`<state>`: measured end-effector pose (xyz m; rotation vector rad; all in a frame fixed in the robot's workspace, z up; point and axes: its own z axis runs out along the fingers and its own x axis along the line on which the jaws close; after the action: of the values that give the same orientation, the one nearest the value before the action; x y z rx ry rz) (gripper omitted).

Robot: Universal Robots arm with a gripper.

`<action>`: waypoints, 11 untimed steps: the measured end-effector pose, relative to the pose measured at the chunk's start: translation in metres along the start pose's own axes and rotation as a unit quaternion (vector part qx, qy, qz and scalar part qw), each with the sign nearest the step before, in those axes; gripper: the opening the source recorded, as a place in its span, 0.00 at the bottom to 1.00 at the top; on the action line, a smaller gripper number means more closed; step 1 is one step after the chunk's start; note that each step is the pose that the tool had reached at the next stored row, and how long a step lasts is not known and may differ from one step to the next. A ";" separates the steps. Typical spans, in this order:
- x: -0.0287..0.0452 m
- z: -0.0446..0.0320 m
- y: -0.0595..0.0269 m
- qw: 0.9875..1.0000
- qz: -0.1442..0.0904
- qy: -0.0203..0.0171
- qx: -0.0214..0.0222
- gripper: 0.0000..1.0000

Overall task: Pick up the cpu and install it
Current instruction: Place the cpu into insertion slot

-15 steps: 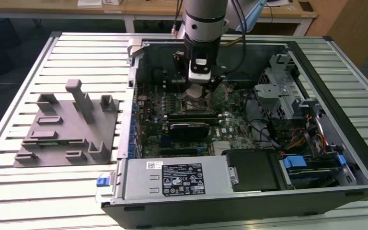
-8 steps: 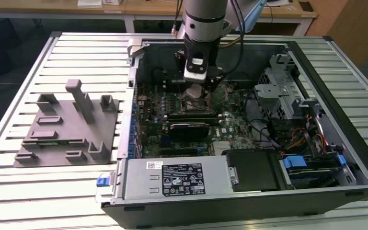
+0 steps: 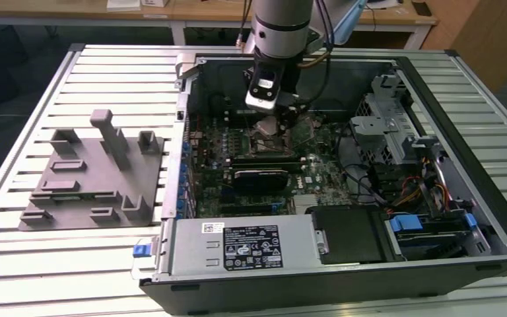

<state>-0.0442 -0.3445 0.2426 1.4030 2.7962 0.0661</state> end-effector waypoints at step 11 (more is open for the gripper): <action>0.0000 0.0004 0.0000 0.996 0.084 -0.004 -0.001 0.54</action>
<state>-0.0442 -0.3445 0.2422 1.6321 2.6649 0.0642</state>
